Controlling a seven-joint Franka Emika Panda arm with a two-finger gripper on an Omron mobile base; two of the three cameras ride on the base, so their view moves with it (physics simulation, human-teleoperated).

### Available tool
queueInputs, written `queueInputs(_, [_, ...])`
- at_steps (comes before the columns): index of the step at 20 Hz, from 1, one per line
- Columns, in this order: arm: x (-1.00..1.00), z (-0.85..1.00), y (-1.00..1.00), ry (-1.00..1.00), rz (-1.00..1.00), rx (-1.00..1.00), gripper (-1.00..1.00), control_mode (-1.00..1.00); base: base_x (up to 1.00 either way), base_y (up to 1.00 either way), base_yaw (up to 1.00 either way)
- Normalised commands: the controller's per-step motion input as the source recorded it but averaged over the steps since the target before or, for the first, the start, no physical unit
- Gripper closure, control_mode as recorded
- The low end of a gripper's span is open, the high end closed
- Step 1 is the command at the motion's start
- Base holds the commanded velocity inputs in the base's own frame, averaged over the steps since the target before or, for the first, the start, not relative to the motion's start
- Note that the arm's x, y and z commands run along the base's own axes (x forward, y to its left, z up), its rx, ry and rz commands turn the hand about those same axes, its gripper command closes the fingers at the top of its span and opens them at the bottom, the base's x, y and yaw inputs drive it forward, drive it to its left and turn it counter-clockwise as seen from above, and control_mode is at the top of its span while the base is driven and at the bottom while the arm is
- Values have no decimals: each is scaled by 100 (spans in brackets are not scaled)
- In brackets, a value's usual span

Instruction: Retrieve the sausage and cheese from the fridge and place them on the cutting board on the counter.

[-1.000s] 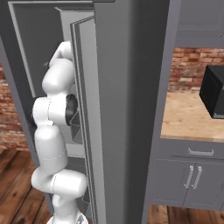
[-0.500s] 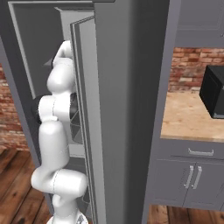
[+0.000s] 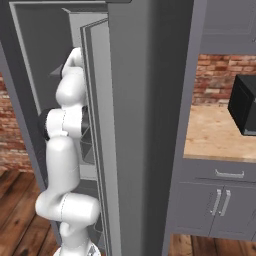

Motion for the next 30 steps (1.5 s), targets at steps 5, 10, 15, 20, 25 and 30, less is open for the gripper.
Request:
queueInputs(5, [16, -20, 5, 6, 0, 2, -100, -100, 0, 0, 0])
queueInputs(10, [19, -24, 27, 11, 0, 1, -100, -100, 0, 0, 0])
queueInputs(15, [18, -27, 23, 6, 2, 0, -100, -100, 0, 0, 0])
queueInputs(20, [4, -44, 19, 4, 2, 0, -100, -100, 0, 0, 0])
queueInputs(25, [-1, -51, 12, 0, 3, 0, 100, -100, 0, 0, 0])
queueInputs(30, [-18, -51, 4, 0, 3, 0, 100, -100, 0, 0, 0])
